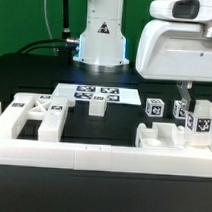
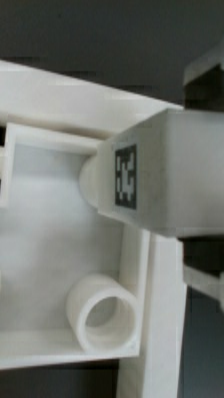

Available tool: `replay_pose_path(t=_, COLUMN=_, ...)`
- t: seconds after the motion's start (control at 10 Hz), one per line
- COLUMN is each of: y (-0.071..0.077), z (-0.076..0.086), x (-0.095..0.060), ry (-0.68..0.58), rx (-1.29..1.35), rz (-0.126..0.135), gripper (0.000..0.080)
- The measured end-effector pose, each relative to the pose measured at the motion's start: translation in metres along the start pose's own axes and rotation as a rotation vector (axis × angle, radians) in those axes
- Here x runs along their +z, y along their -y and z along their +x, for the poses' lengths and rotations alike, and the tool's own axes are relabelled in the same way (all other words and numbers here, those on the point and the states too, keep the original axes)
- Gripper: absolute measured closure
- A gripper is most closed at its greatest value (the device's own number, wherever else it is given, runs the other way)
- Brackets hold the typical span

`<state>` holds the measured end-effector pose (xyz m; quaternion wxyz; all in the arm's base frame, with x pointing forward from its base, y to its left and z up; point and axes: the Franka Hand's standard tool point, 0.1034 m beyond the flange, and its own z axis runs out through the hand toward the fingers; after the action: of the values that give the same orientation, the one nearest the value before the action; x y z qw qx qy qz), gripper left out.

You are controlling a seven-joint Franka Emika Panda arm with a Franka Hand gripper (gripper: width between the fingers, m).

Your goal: Assemble chair

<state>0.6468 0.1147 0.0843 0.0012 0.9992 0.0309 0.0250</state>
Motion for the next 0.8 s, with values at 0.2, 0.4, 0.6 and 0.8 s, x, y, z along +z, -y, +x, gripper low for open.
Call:
replay_pose_path(t=0.2, y=0.002, z=0.0044, x=0.0003, ry=-0.022, rx=0.121, rz=0.01, gripper=0.0512)
replay_pose_path(t=0.4, y=0.0035, z=0.0088, x=0.0008, ry=-0.05, rx=0.406, rz=0.025, gripper=0.0512)
replay_pose_path(t=0.6, y=0.003, z=0.006, x=0.0013, ry=-0.049, rx=0.683, rz=0.031, gripper=0.0512)
replay_pose_path(t=0.8, y=0.0037, z=0.0045, x=0.0017, ry=-0.051, rx=0.933, rz=0.036, gripper=0.0512)
